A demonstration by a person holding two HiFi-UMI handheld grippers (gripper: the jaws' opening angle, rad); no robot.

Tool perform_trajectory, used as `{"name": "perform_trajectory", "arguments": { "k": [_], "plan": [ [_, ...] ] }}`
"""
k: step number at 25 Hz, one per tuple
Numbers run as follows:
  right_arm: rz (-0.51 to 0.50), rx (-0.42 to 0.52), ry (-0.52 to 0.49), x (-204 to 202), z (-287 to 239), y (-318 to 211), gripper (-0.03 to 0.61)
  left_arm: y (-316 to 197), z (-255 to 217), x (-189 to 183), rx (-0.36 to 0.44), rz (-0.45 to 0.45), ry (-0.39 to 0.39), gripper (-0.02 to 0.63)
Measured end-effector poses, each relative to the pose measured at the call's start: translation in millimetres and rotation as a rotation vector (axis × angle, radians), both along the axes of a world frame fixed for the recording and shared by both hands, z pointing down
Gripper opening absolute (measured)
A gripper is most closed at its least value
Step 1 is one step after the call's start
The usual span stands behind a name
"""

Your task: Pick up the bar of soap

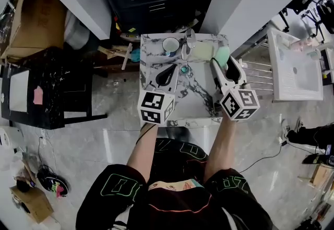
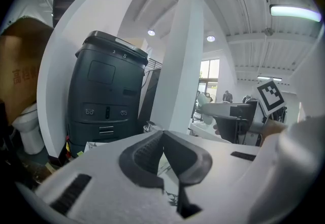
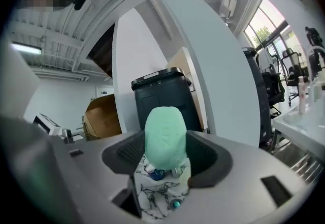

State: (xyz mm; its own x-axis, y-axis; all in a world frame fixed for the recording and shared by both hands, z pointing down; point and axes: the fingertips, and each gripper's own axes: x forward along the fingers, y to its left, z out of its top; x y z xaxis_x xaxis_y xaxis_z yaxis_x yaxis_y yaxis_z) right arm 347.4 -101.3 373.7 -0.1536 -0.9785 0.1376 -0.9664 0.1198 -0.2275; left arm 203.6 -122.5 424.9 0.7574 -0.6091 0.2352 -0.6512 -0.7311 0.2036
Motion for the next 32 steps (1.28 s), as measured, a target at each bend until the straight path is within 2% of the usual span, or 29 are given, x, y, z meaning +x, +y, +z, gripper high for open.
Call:
{"name": "perform_trajectory", "arguments": {
  "k": [12, 32],
  "plan": [
    [0.022, 0.036, 0.044, 5.1, -12.2, 10.6, 0.259, -11.4, -28.3, 9.4, 0.074, 0.01, -0.011, 0.003],
    [0.04, 0.038, 0.077, 11.6, -15.4, 10.6, 0.258, -13.6, -27.1, 10.5, 0.071, 0.009, -0.018, 0.004]
  ]
}}
